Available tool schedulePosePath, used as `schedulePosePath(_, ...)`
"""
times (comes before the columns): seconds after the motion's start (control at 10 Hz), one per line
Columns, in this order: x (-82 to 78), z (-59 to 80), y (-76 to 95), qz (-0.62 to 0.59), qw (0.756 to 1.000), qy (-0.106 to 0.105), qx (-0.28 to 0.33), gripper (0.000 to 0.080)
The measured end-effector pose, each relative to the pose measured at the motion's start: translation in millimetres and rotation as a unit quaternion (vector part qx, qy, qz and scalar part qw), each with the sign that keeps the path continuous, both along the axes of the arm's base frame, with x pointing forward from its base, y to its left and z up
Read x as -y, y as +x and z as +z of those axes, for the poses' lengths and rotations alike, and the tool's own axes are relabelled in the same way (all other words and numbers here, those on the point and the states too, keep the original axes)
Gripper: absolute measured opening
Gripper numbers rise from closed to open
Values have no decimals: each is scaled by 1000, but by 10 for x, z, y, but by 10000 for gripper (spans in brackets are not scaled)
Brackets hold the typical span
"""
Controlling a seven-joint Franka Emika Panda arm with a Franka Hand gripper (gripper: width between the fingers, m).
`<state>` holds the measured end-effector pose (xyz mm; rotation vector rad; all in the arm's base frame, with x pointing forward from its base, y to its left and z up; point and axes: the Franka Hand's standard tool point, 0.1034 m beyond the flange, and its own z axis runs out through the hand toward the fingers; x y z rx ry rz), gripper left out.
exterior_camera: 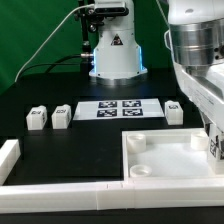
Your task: Assemble one leg
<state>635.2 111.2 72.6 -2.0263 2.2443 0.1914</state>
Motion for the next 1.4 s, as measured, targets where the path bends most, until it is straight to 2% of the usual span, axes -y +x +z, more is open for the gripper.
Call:
schedulePosePath(0.1,15,4,1,-80,997,4,-12,294)
schedulePosePath(0.3,10,11,0,-147,989,3,-24,294)
schedulePosePath(0.7,-7,6,-10,-131,991,-7,-19,294)
schedulePosePath(0.8,-8,1,-12,-130,991,-7,-20,451)
schedulePosePath(0.9,-15,0,-14,-125,992,-7,-19,575)
schedulePosePath(1.0,-45,-3,-24,-76,997,-6,-12,575)
schedulePosePath(1.1,-70,0,-28,-55,998,-6,-9,636)
schedulePosePath(1.4,-81,-2,-30,102,995,-7,17,649)
